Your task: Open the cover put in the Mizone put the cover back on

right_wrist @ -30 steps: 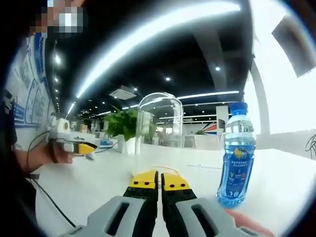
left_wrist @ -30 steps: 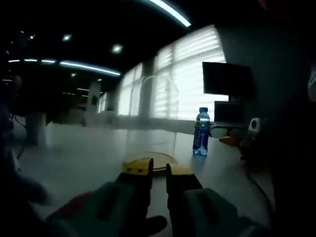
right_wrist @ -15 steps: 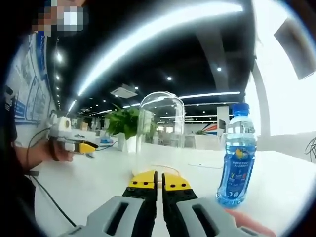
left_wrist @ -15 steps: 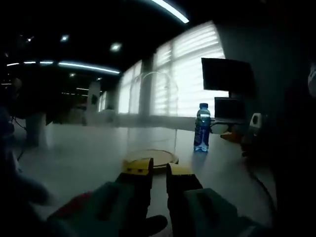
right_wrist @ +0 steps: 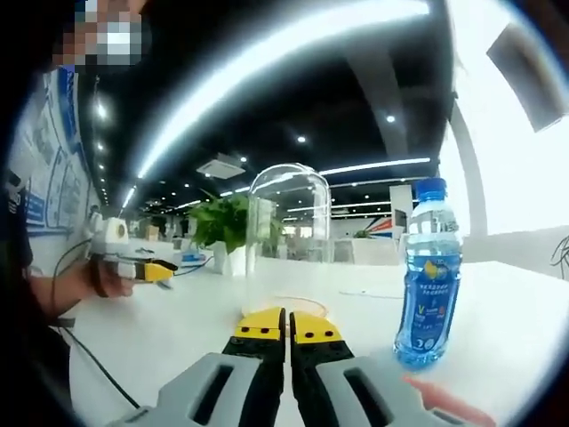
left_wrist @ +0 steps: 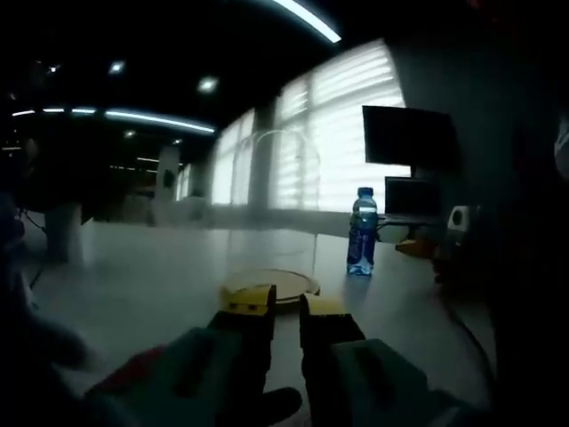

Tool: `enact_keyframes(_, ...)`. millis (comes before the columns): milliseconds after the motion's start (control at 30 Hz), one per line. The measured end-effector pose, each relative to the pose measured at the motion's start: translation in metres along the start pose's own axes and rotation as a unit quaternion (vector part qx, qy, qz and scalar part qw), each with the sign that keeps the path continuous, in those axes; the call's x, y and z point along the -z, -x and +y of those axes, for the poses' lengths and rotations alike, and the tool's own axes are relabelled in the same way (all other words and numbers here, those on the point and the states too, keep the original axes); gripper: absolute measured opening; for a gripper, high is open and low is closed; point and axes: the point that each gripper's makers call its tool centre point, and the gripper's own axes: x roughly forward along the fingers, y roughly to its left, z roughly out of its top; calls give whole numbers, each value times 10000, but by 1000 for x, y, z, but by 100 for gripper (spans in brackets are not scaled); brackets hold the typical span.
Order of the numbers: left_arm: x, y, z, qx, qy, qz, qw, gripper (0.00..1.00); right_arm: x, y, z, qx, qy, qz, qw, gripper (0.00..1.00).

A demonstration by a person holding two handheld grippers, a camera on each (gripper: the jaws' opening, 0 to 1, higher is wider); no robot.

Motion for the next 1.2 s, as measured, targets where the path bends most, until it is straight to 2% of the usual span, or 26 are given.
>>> enact_keyframes(500,-1,1,-1,30,-41,-18,10000,7,2,-1,-1,-33,59,-9,10000,0)
enact_keyframes(733,0,1,0,17,-215,-12,9998,14,4,-3,1,-48,233,3,9997,16)
enact_keyframes(933,-5,1,4,-66,-150,-133,9998,21,4,-3,0,-17,299,3,9996,22)
enact_keyframes(1200,-9,2,11,-182,30,-263,9995,20,0,-3,-3,35,234,-110,9997,21)
